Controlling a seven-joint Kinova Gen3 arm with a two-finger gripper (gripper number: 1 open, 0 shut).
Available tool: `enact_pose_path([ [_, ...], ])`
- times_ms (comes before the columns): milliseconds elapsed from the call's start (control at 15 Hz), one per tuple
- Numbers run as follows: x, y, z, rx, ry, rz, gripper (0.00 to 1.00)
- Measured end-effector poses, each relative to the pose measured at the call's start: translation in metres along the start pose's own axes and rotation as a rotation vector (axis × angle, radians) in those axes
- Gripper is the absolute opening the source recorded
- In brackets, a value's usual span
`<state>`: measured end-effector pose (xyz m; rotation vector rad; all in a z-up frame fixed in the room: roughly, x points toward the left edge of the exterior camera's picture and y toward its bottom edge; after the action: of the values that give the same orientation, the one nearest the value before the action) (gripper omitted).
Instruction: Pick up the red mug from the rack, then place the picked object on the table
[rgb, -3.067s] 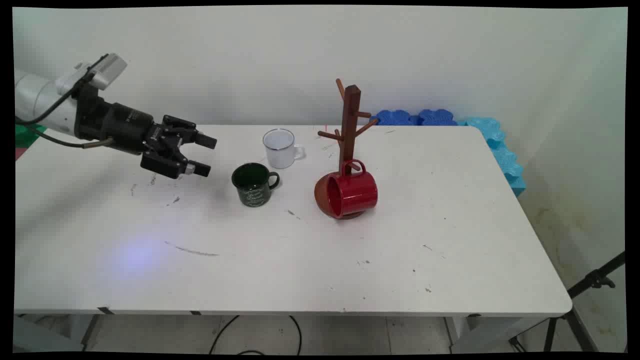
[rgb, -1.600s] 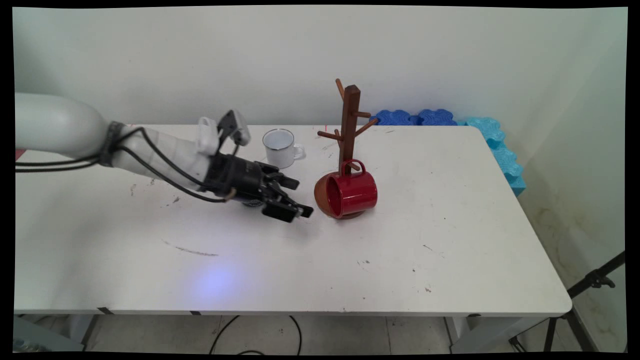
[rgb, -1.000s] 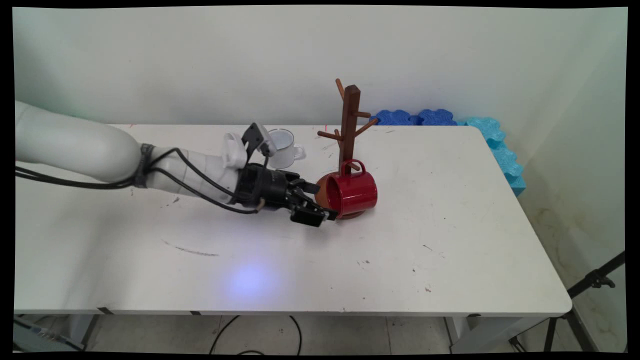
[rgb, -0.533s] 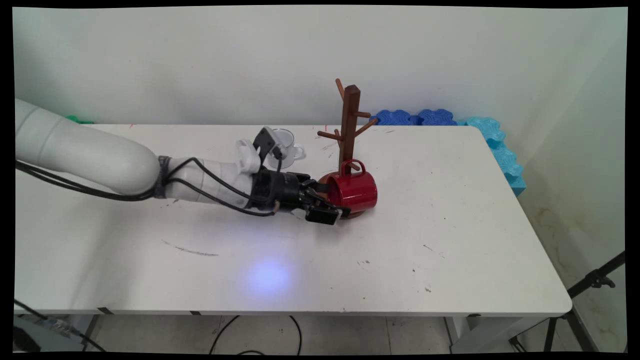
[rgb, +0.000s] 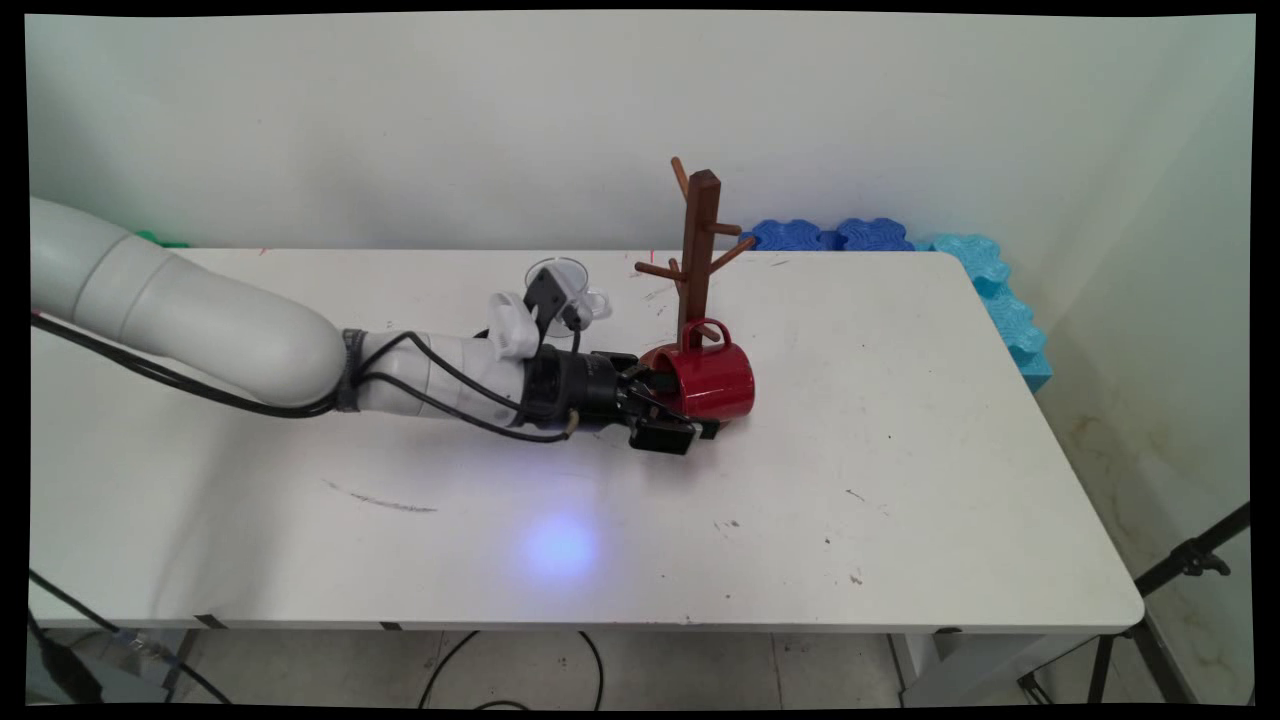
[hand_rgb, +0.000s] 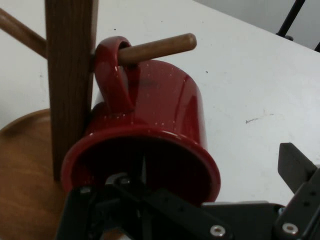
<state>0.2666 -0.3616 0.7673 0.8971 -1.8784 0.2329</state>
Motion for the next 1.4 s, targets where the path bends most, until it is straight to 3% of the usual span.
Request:
enact_pose_path([
  [533,-0.005,0.000,0.012,-0.009,0.019,0.011,1.00],
  [600,-0.005,0.000,0.014,-0.011,0.021,0.014,0.00],
  [1400,-0.007,0.002,0.017,-0.023,0.026,0.036,0.00],
])
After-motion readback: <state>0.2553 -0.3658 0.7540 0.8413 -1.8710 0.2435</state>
